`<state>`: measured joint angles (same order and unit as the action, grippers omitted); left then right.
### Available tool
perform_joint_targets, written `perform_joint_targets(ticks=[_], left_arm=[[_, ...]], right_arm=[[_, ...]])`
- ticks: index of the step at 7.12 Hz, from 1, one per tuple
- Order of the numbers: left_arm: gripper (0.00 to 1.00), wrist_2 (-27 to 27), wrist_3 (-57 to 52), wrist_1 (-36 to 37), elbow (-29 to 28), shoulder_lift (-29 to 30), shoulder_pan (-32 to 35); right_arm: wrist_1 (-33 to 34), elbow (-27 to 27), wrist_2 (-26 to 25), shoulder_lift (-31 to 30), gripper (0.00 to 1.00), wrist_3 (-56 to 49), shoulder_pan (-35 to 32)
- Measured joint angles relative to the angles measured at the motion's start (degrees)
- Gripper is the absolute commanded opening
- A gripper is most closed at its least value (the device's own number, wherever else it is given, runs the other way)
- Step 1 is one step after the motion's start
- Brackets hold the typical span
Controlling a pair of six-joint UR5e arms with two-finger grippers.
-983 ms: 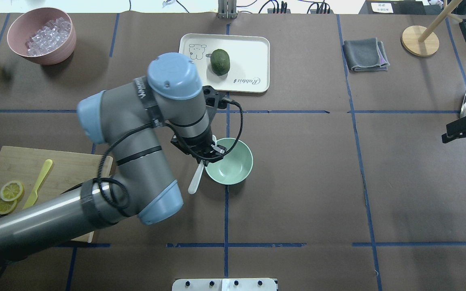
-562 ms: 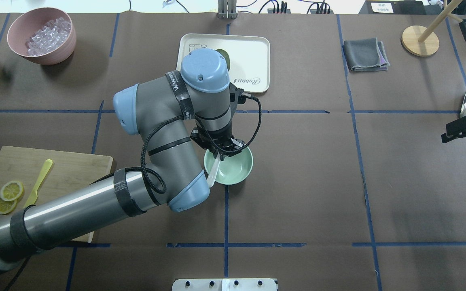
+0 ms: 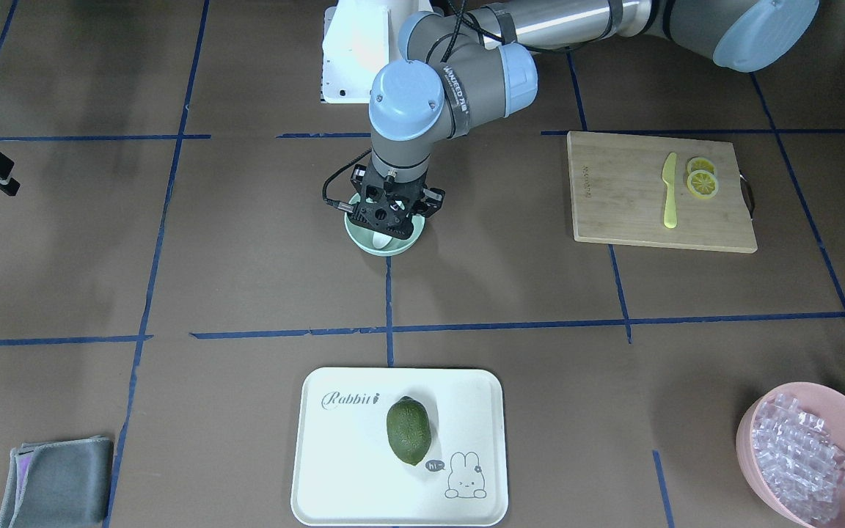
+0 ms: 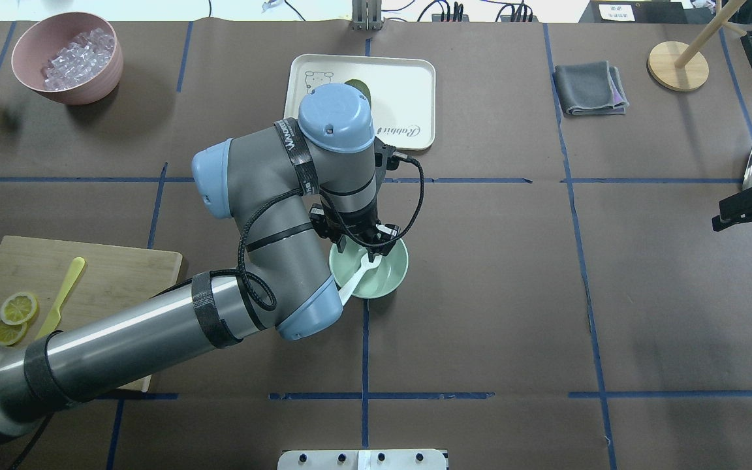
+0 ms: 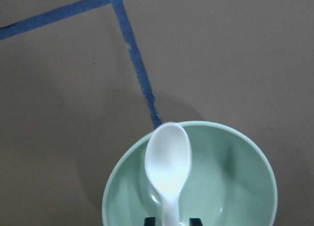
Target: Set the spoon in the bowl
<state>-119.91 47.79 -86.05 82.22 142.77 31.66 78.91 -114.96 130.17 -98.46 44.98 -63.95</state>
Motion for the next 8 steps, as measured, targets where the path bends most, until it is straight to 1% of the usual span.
perform_joint_targets(ticks=[2, 3, 4, 5, 6, 7, 8], left_arm=[[0.84, 0.0, 0.0, 0.7, 1.6, -0.5, 0.6], [0.84, -0.3, -0.2, 1.9, 5.1, -2.6, 2.1], [0.84, -0.5, -0.7, 3.0, 10.3, -7.1, 4.4], [0.91, -0.7, -2.7, 3.5, 16.1, -13.0, 7.1], [0.92, -1.8, -7.8, 3.7, 21.2, -19.6, 10.7], [0.97, -4.4, -15.0, 3.7, 24.6, -26.5, 15.7], [0.99, -7.9, -24.5, 3.6, 26.6, -33.9, 22.9]], right_arm=[[-0.1, 0.4, 0.0, 0.0, 1.00, -0.2, 0.0], [0.1, 0.6, 0.1, -0.1, 1.00, -1.1, -0.3], [0.4, 1.1, 0.4, -0.2, 1.00, -3.0, -1.3], [0.6, 2.0, 0.8, -0.3, 1.00, -5.8, -3.0], [0.8, 3.5, 1.6, -0.6, 1.00, -9.8, -5.2], [0.8, 5.6, 3.0, -0.7, 1.00, -14.9, -7.7], [0.8, 8.6, 4.3, -0.6, 1.00, -21.1, -10.3]])
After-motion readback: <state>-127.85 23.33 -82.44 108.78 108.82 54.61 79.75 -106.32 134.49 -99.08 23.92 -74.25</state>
